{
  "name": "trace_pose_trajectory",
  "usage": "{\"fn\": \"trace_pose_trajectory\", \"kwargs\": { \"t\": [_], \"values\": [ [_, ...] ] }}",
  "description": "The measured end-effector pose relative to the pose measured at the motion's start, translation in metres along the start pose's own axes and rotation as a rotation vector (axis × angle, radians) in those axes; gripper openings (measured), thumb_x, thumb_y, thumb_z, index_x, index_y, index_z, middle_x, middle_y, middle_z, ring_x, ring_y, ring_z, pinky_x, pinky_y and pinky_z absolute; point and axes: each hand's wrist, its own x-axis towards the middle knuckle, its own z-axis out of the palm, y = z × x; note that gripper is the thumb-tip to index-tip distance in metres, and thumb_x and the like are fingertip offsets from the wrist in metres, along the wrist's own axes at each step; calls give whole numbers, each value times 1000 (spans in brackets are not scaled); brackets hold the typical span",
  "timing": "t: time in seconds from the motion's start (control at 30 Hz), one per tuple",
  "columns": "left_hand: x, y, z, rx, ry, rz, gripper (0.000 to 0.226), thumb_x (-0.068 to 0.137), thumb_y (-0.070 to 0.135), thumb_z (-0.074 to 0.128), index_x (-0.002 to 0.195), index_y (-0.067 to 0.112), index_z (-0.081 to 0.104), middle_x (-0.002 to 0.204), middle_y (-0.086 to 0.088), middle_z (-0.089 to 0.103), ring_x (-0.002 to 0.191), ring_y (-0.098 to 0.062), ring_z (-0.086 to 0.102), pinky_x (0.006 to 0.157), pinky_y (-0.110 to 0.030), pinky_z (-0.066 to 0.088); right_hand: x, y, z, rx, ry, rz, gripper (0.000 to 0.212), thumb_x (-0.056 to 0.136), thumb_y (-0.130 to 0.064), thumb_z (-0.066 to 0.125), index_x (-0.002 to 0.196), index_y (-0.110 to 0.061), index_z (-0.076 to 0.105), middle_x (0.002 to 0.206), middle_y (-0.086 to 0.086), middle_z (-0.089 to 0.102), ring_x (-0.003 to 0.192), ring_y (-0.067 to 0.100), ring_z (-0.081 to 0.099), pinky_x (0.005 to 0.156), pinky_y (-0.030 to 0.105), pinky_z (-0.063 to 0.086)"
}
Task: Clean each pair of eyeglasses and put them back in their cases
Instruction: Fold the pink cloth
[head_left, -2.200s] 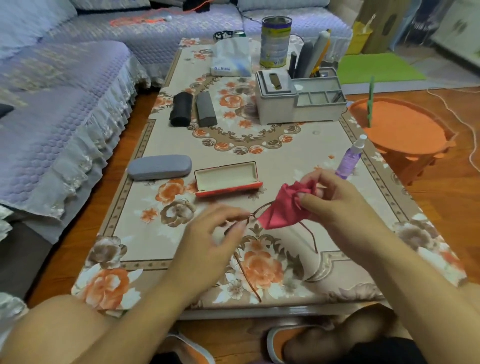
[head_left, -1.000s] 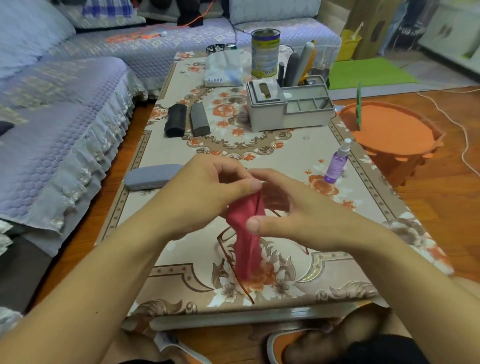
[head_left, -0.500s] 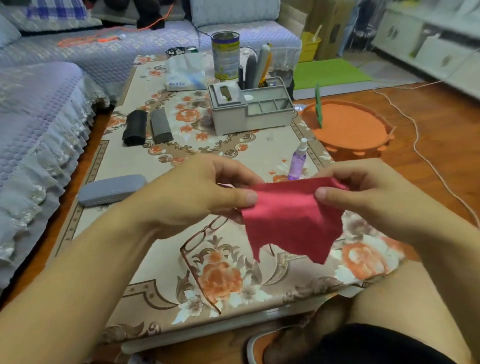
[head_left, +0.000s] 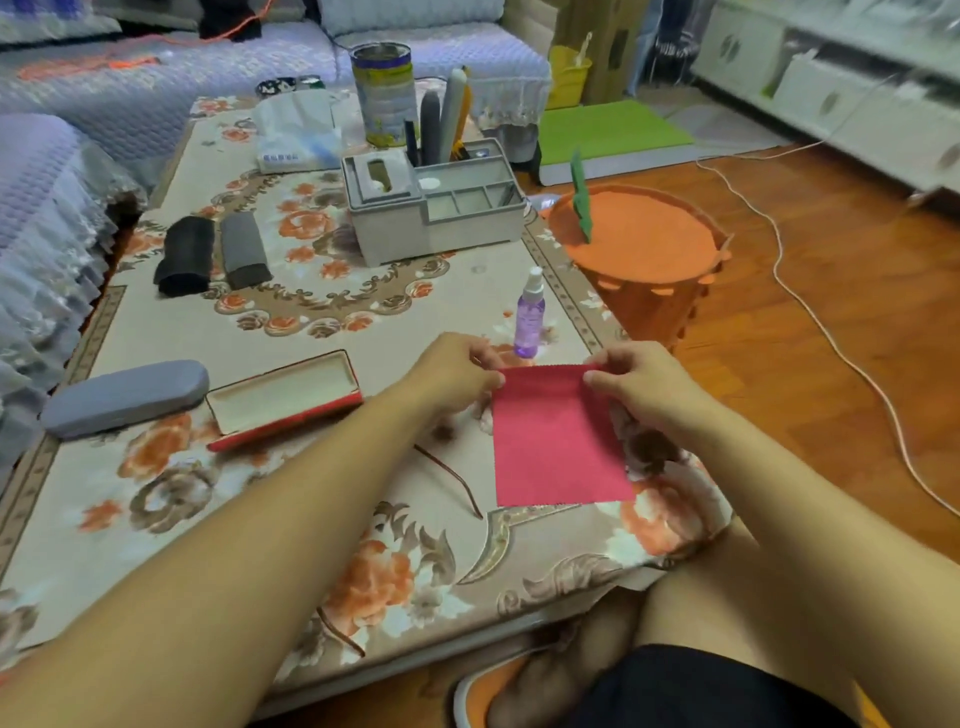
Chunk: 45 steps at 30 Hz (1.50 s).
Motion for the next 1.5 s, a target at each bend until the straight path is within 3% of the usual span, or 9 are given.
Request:
{"fn": "trace_pose_trajectory", "kwargs": {
  "t": [0.17, 0.3, 0.43, 0.7, 1.0, 1.13, 1.23, 1.33, 1.5],
  "values": [
    [-18, -13, 5, -4, 6, 126, 23, 86, 5, 75, 77, 25, 71, 83, -2, 73, 76, -15, 67, 85, -35, 56, -19, 7, -4, 27, 30, -96, 13, 88, -6, 74, 87, -19, 76, 68, -13, 71, 61, -2, 63, 66, 22, 49],
    [-49, -22, 11, 288, -106, 264, 12, 86, 17, 77, 84, 28, 74, 100, 4, 64, 96, -15, 61, 90, -32, 49, -49, 24, -5, 64, -92, -149, 22, 85, 7, 72, 81, -15, 77, 88, 16, 69, 61, 20, 62, 55, 29, 52],
    [-68, -30, 19, 495, -123, 320, 6, 90, 26, 74, 90, 32, 74, 112, 9, 58, 110, -15, 50, 97, -34, 43, -60, 41, -1, -169, -111, -285, 38, 82, -3, 79, 83, -41, 78, 101, -10, 63, 94, 3, 60, 79, 10, 44],
    [-73, -33, 20, 645, -88, 457, 8, 88, 31, 74, 96, 34, 76, 118, 12, 58, 117, -15, 45, 99, -34, 36, -73, 45, 3, -128, -155, -305, 24, 87, 2, 74, 93, -20, 83, 111, 2, 54, 51, 6, 58, 52, 17, 51],
    [-75, -30, 17, 703, -183, 446, 22, 86, 53, 70, 95, 35, 75, 126, 14, 54, 123, -13, 40, 104, -36, 34, -77, 46, -5, -287, -214, -325, 54, 79, 11, 59, 94, -37, 78, 109, -12, 54, 99, 15, 58, 88, 21, 44],
    [-51, -22, 15, 572, -38, 352, 25, 95, 47, 59, 110, 29, 69, 115, 2, 60, 115, -22, 50, 98, -44, 45, -56, 37, -10, -264, -21, -266, 28, 94, -7, 61, 106, -28, 74, 108, -8, 57, 103, 14, 59, 89, 21, 44],
    [-27, -15, 23, 644, -110, 327, 18, 90, 50, 63, 96, 33, 66, 98, 3, 61, 103, -26, 55, 88, -44, 51, -36, 23, -6, -498, -154, -264, 24, 93, -37, 68, 113, -25, 72, 105, -3, 60, 100, 13, 53, 87, 30, 43],
    [-14, -10, 27, 609, -221, 366, 25, 83, 40, 76, 68, 27, 61, 71, 15, 59, 80, -13, 57, 78, -38, 50, -28, 16, -1, -585, -203, -283, 22, 87, -31, 77, 106, -22, 71, 98, -4, 63, 90, 11, 55, 75, 23, 44],
    [-4, -14, 26, 543, -302, 310, 17, 84, 24, 80, 70, 20, 71, 71, 17, 68, 77, -1, 58, 84, -37, 49, -17, 12, -4, -487, -351, -192, 14, 89, -21, 75, 83, -28, 64, 87, -8, 65, 77, 10, 62, 65, 27, 54]
  ]
}}
